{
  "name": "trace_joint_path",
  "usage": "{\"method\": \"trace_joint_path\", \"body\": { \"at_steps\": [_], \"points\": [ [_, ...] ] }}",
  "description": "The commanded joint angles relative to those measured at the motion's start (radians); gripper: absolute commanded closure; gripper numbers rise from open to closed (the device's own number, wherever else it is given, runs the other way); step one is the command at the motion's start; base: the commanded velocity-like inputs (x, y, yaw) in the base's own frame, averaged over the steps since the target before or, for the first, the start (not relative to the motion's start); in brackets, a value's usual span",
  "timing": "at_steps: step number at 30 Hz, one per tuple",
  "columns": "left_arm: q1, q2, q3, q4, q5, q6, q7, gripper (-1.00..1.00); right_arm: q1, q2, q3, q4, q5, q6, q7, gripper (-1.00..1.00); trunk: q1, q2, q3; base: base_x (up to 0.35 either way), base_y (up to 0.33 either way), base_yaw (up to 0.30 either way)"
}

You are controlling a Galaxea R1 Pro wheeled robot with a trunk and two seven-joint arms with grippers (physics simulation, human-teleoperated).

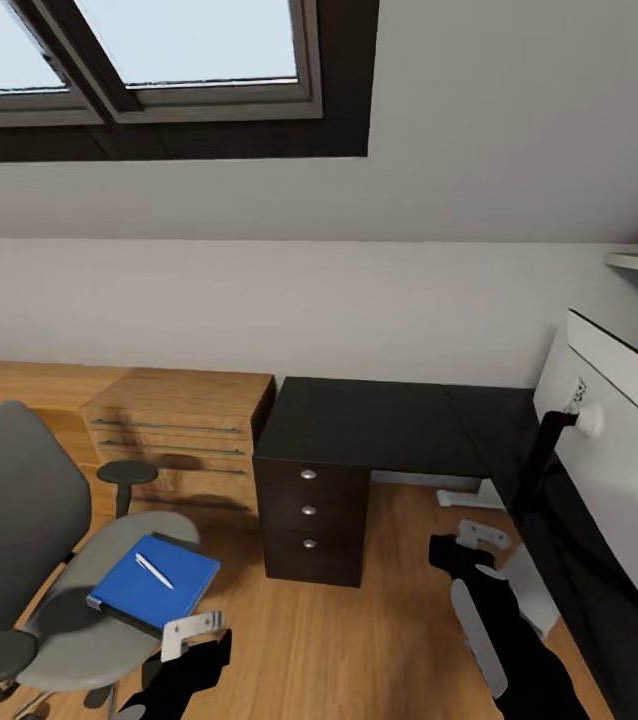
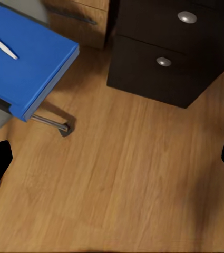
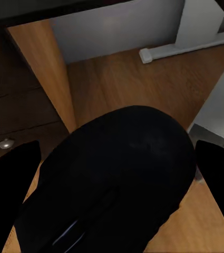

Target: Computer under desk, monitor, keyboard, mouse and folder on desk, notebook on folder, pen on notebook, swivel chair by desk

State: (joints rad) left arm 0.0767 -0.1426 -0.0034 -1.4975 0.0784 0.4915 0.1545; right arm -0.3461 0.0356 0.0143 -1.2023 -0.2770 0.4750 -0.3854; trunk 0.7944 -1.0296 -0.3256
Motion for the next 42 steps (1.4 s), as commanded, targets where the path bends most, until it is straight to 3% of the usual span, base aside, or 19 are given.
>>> {"method": "trace_joint_path", "body": {
  "at_steps": [1, 8, 15, 24, 34, 42],
  "points": [
    [0.000, -0.001, -0.002, -0.001, 0.009, 0.004, 0.007, -1.00, -0.001, 0.000, 0.002, -0.002, -0.010, 0.002, -0.009, 1.00, 0.001, 0.000, -0.001, 0.330, -0.107, 0.255],
    [0.000, 0.000, -0.003, 0.000, 0.009, 0.005, 0.007, -1.00, -0.001, -0.002, 0.001, -0.008, -0.006, 0.002, -0.010, 1.00, 0.001, 0.000, -0.001, 0.275, -0.025, 0.113],
    [0.000, -0.001, -0.004, 0.000, 0.009, 0.005, 0.006, -1.00, -0.001, -0.002, 0.001, -0.011, -0.004, 0.002, -0.010, 1.00, 0.001, 0.000, -0.001, 0.030, -0.001, 0.035],
    [0.000, -0.002, -0.004, 0.000, 0.009, 0.005, 0.008, -1.00, 0.001, 0.000, 0.003, -0.010, 0.002, -0.031, -0.029, 1.00, 0.001, 0.000, -0.001, 0.025, 0.000, 0.239],
    [0.000, -0.002, -0.004, 0.000, 0.009, 0.005, 0.011, -1.00, 0.015, 0.000, 0.066, -0.010, 0.016, -0.055, -0.100, 1.00, 0.001, 0.000, -0.002, 0.172, 0.000, 0.213],
    [0.000, -0.002, -0.004, 0.000, 0.009, 0.005, 0.011, -1.00, 0.015, -0.001, 0.066, -0.007, 0.016, -0.057, -0.101, 1.00, 0.001, 0.000, -0.002, 0.320, -0.038, 0.006]
  ]
}}
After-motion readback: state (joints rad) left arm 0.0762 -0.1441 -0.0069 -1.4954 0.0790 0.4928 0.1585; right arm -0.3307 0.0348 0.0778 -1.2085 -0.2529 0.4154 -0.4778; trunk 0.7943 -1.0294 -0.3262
